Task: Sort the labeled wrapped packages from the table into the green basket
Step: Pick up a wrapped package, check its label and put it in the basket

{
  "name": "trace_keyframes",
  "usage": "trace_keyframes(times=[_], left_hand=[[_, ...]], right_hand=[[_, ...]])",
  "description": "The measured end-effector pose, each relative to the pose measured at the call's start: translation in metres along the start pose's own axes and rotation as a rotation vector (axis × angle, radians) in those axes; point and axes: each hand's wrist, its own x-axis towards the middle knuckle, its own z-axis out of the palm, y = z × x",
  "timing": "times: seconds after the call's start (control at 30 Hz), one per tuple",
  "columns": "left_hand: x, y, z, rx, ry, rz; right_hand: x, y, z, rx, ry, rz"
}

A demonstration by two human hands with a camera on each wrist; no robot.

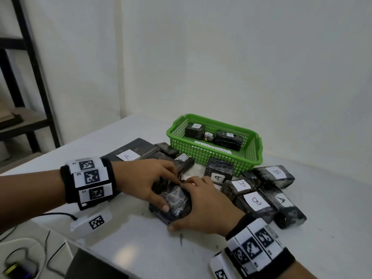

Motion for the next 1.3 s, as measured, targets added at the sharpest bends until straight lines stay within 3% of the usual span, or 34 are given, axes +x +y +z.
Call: trace_keyframes(times=[0.13, 0.27, 0.47, 0.6, 0.7, 0.87, 1.03, 1.17, 1.3], left_hand=[[0.003, -0.002, 0.007, 0.042, -0.074, -0.051], [0.006, -0.004, 0.006, -0.094, 0.046, -0.110], [0.021, -0.002, -0.002, -0.546, 0.313, -0.164], [0.047, 0.009, 0.004, -0.983, 0.463, -0.151], [0.070, 0.018, 0.008, -1.159, 0.539, -0.142], [0.102, 0.026, 0.012, -1.254, 0.461, -0.084], [0.124, 0.034, 0.018, -1.220, 0.474, -0.108], [0.134, 0.032, 0.024, -1.336, 0.382, -0.076], [0.142, 0.031, 0.032, -1.282, 0.504, -0.150]], right_hand=[[0.004, 0.001, 0.008, 0.006, 0.047, 0.001], [0.003, 0.007, 0.003, 0.238, 0.116, 0.003], [0.004, 0.040, -0.007, 0.713, 0.393, 0.031], [0.009, 0.061, -0.010, 1.031, 0.528, 0.051], [0.008, 0.074, -0.019, 1.165, 0.578, 0.047], [0.006, 0.101, -0.024, 1.203, 0.639, 0.096], [0.005, 0.120, -0.021, 1.197, 0.625, 0.135], [0.004, 0.130, -0.015, 1.219, 0.661, 0.164], [0.006, 0.136, -0.010, 1.279, 0.611, 0.184]])
